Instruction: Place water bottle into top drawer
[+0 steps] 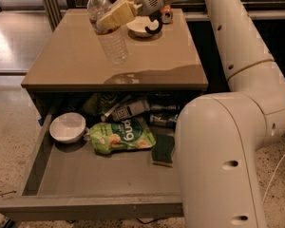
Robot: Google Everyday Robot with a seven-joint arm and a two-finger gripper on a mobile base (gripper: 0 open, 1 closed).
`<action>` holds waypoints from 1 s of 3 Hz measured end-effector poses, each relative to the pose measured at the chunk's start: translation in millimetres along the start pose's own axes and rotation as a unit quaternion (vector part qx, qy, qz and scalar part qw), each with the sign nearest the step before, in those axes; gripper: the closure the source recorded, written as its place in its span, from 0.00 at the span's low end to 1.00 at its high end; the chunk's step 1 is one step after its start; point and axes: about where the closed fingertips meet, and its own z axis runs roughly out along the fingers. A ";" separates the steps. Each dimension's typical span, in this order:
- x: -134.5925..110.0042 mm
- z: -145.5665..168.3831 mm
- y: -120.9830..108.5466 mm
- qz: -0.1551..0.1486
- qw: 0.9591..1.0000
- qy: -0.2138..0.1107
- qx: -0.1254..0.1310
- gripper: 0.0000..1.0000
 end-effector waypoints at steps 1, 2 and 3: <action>3.4 2.9 -0.2 0.007 1.000 -0.003 -0.002 1.00; 13.5 -4.0 15.9 0.015 1.000 -0.005 -0.005 1.00; 26.5 -5.1 33.9 0.023 1.000 -0.004 -0.012 1.00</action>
Offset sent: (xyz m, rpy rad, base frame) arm -0.0534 -0.0240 -0.0274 -0.0087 0.0557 -0.0004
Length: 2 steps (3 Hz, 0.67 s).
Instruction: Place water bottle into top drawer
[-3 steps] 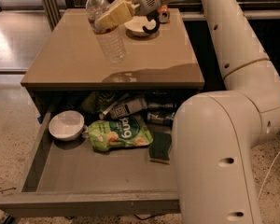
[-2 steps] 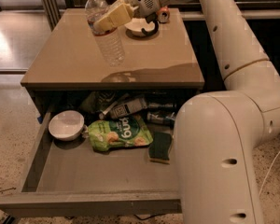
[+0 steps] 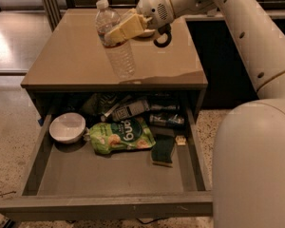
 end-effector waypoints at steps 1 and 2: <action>18.1 -4.7 21.5 0.010 1.000 -0.003 -0.004 1.00; 42.9 -14.2 50.4 0.022 1.000 -0.006 -0.006 1.00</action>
Offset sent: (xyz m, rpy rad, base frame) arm -0.0784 -0.0593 -0.0381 0.0035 0.0708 -0.0184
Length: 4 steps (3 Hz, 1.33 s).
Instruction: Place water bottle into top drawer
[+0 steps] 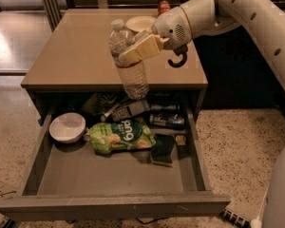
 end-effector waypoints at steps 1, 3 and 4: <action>20.0 -6.7 18.7 0.009 1.000 -0.001 0.000 1.00; 77.5 -1.7 37.4 0.041 0.999 -0.004 -0.010 1.00; 79.5 3.0 36.1 0.043 0.999 -0.007 -0.016 1.00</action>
Offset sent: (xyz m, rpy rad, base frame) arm -0.0696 -0.0662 -0.0537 0.0074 0.0585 -0.0559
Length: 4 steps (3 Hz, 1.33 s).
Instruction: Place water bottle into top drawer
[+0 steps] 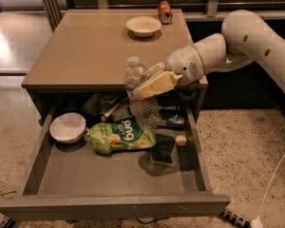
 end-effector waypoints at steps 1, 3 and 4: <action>4.9 11.2 -3.8 0.006 1.000 -0.007 -0.013 1.00; 23.0 31.5 0.6 0.016 0.999 -0.014 -0.037 1.00; 22.9 32.6 1.2 0.015 0.999 -0.017 -0.039 1.00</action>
Offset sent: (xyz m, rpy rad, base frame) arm -0.0244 0.0234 -0.0570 0.0518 0.1032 0.0704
